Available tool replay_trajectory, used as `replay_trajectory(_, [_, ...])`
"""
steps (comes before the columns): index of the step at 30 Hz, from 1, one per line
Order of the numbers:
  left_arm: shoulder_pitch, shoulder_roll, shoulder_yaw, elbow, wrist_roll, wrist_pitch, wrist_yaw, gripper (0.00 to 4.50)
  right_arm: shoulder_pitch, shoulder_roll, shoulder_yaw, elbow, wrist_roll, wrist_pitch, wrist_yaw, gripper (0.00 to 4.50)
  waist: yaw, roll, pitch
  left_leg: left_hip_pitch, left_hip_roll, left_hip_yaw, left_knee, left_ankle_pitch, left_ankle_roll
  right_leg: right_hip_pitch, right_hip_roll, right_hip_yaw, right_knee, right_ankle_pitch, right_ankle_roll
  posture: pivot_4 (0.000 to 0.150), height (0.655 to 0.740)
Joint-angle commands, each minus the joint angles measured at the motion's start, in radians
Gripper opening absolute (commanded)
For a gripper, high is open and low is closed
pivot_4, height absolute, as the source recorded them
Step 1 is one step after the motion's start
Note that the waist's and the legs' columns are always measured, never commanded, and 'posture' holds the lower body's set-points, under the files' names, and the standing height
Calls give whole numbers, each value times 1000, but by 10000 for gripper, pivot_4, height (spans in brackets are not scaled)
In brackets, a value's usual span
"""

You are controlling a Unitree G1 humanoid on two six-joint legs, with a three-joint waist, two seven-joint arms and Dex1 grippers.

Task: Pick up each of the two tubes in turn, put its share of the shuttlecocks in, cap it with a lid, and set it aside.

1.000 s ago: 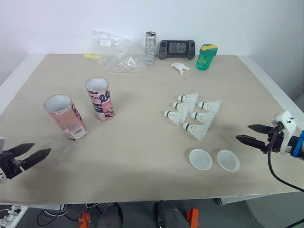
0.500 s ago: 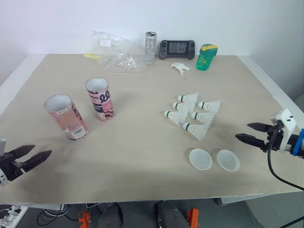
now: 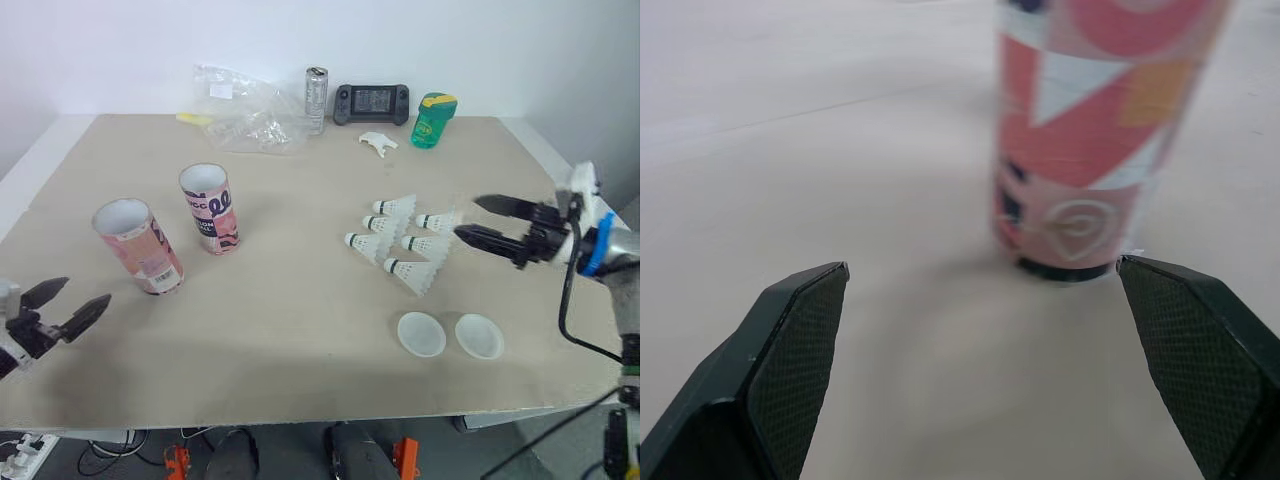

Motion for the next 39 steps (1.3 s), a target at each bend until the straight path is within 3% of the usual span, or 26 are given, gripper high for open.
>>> replay_trajectory(1, [-85, 5, -84, 39, 32, -65, -45, 45000, -29, 82, 100, -226, 61, 51, -24, 44460, 1, 0, 0, 0, 0, 0, 0, 0, 0, 0, 0, 0, 0, 0, 0, 1500, 7236])
replay_trajectory(16, [-449, -29, -286, 336, 113, -189, -109, 45000, 29, 215, 187, -434, 95, 81, -126, 44460, 29, -1, -1, -3, 1, -3, 2, 0, 0, 0, 2, -2, 1, 4, 4, 1500, 7236])
replay_trajectory(27, [-547, -89, -343, 490, 145, -226, -110, 45000, 70, 203, 178, -492, 90, 83, -166, 44460, 29, -1, -1, -3, 1, -4, 4, 0, 0, 1, 3, -2, 1, 4, 5, 1500, 7236])
replay_trajectory(30, [-562, -93, -338, 522, 145, -232, -102, 32395, 72, 202, 175, -493, 91, 84, -174, 45000, 30, -2, -1, -3, 1, -5, 4, 0, 0, 1, 3, -2, 1, 4, 5, 1500, 7236])
replay_trajectory(33, [-569, -95, -347, 541, 159, -249, -97, 25815, 71, 200, 179, -491, 87, 80, -175, 45000, 30, -2, -1, -3, 1, -5, 5, 0, 1, 1, 3, -2, 1, 5, 6, 1500, 7236])
replay_trajectory(39, [-540, -92, -360, 487, 161, -263, -110, 24759, 68, 192, 172, -484, 81, 74, -174, 45000, 30, -2, -1, -3, 1, -5, 5, 1, 1, 1, 3, -2, 1, 6, 6, 1500, 7236])
